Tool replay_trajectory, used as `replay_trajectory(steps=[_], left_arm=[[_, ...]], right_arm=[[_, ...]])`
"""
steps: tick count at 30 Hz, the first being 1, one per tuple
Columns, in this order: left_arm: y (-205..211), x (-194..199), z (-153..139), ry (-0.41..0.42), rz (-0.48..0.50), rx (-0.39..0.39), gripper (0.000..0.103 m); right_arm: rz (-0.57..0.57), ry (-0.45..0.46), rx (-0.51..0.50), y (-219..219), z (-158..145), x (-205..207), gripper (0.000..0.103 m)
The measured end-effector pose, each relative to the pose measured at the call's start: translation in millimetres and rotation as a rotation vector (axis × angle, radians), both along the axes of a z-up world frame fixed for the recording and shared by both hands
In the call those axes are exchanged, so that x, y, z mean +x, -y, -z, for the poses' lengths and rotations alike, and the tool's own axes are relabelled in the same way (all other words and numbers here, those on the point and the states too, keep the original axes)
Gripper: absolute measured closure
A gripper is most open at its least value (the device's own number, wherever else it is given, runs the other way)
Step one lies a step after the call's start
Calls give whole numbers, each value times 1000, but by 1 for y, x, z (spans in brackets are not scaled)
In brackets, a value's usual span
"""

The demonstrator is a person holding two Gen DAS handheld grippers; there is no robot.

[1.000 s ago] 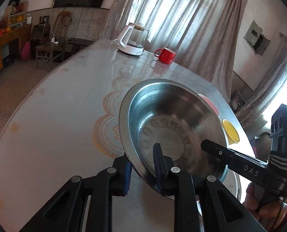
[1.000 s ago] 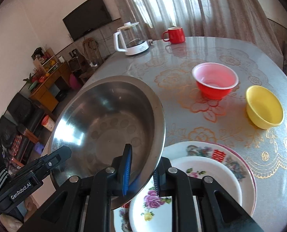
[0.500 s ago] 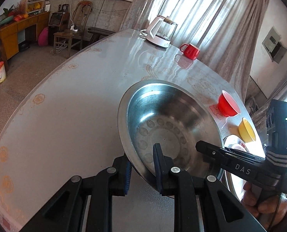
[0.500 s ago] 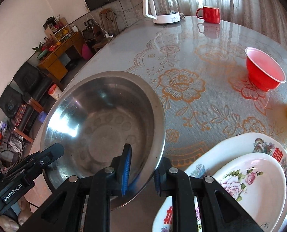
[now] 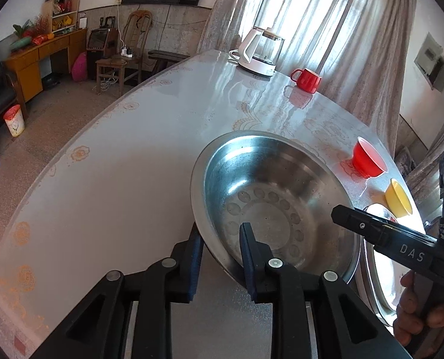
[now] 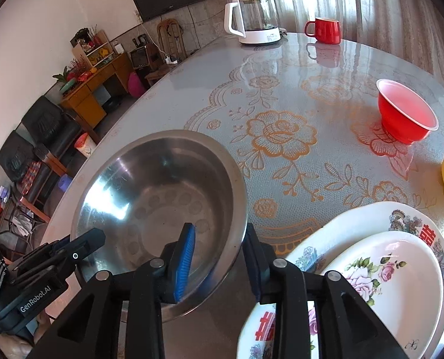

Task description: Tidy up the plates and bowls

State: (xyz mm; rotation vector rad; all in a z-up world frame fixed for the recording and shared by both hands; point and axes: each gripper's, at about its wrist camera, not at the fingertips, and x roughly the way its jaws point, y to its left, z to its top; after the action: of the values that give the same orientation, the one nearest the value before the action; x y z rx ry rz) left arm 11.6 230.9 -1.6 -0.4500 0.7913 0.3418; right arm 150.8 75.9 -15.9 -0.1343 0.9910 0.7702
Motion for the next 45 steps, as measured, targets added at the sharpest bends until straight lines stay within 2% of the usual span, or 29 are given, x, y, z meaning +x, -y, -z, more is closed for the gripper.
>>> replay_trajectory(steps=[3, 7, 12, 15, 20, 24, 28, 32, 34, 39, 45], left_arm=[[-1, -7, -6, 10, -26, 40, 78], [1, -16, -19, 39, -52, 99, 71], [8, -17, -34, 75, -47, 154, 67], [15, -14, -40, 90, -19, 164, 61], [28, 0, -48, 95, 26, 181, 60], [43, 15, -52, 87, 81, 189, 54], [62, 34, -58, 83, 150, 204, 54], [80, 61, -62, 62, 216, 185, 53], [88, 75, -64, 55, 260, 148, 47], [117, 108, -69, 41, 357, 92, 47], [163, 150, -73, 18, 459, 93, 49]], right_arm=[[12, 33, 14, 5, -10, -5, 62], [35, 75, 34, 15, -21, -12, 61], [72, 133, 63, 31, -34, -20, 61], [103, 140, 88, 45, -38, -20, 61], [180, 136, 120, 77, -42, -12, 61], [253, 132, 137, 107, -43, -4, 61], [339, 122, 149, 140, -44, 7, 61], [418, 107, 159, 172, -42, 20, 61], [453, 99, 160, 187, -40, 26, 61], [532, 81, 174, 222, -36, 39, 61], [636, 46, 214, 263, -33, 61, 61]])
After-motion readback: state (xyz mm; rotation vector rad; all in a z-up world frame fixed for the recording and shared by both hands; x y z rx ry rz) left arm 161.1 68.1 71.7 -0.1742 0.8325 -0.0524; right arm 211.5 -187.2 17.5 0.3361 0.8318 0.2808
